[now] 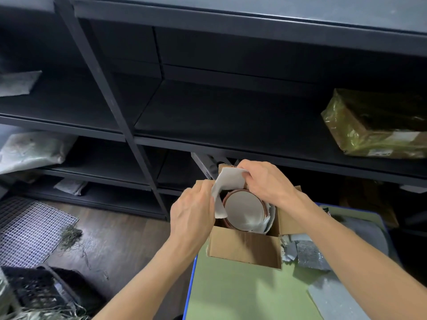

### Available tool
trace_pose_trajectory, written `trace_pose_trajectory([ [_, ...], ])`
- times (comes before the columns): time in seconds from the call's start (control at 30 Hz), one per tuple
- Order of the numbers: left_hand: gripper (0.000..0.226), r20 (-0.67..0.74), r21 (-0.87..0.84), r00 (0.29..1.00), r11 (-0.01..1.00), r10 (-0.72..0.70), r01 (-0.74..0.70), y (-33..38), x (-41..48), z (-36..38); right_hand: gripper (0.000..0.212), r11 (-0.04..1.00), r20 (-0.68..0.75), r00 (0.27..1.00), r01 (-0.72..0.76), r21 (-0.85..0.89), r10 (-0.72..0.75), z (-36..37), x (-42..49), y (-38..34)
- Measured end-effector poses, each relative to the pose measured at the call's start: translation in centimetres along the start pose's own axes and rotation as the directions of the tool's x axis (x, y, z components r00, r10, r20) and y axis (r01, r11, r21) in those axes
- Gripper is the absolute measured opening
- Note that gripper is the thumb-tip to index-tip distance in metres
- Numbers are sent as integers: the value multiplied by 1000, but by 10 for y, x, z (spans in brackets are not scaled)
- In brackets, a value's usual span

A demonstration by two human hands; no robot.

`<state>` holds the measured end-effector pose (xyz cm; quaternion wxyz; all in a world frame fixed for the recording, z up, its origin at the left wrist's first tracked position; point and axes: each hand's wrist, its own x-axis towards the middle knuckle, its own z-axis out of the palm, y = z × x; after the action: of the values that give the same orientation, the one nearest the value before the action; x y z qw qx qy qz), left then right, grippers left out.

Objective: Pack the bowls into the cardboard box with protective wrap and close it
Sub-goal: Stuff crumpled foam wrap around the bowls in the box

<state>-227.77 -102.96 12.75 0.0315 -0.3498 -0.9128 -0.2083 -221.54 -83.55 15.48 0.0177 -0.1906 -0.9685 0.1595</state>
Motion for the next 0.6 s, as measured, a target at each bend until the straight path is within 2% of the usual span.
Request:
trace_pose_trajectory([
  [0.17, 6, -70, -11, 997, 1000, 19, -20, 4, 7, -10, 21, 994, -26, 998, -54, 91, 56, -4, -4, 5],
  [0.3, 10, -64, -37, 997, 998, 44, -47, 6, 6, -11, 21, 986, -22, 997, -74, 147, 78, -5, -6, 9],
  [0.47, 33, 12, -130, 997, 989, 78, -76, 10, -8, -7, 24, 986, -6, 997, -72, 149, 74, 1, -8, 12],
  [0.6, 11, 87, -211, 996, 977, 9, 9, 11, -14, -1, 24, 989, -11, 997, -80, 123, 82, 6, -9, 16],
])
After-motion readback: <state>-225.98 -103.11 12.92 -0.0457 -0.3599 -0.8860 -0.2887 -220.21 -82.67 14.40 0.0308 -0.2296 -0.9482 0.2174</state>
